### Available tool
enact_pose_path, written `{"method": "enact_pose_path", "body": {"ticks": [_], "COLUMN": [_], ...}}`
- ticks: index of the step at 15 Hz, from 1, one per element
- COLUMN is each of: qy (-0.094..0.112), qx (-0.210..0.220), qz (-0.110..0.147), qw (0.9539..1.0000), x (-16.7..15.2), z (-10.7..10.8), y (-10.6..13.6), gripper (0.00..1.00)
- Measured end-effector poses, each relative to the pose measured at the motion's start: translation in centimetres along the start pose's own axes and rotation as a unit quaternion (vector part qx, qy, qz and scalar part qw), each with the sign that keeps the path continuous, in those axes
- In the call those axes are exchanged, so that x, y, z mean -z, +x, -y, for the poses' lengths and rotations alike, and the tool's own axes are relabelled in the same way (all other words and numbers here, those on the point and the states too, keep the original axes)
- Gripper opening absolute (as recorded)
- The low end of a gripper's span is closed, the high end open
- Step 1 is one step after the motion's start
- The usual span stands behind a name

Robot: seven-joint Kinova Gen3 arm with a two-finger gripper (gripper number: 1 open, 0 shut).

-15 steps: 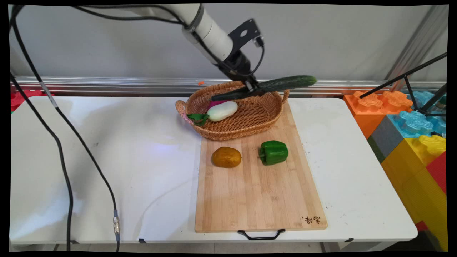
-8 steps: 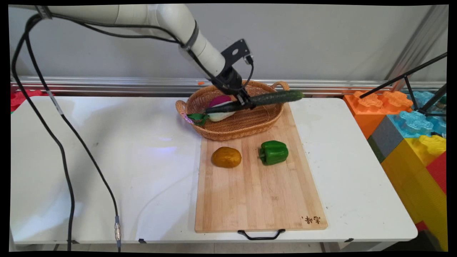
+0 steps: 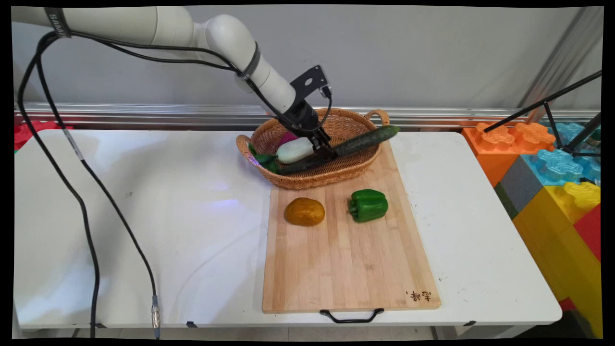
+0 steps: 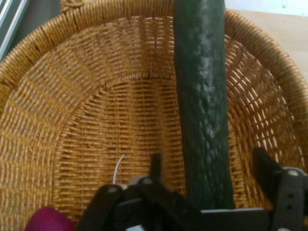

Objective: Place the picked object in the vegetable basket

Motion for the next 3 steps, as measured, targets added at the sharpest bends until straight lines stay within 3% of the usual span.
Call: {"method": "enact_pose_path", "body": {"ticks": [3], "qy": [-0.01], "qx": [0.004], "qz": [0.001], "qw": [0.9999], "x": [0.82], "z": [-0.39], "y": [-0.17], "gripper": [1.0]}}
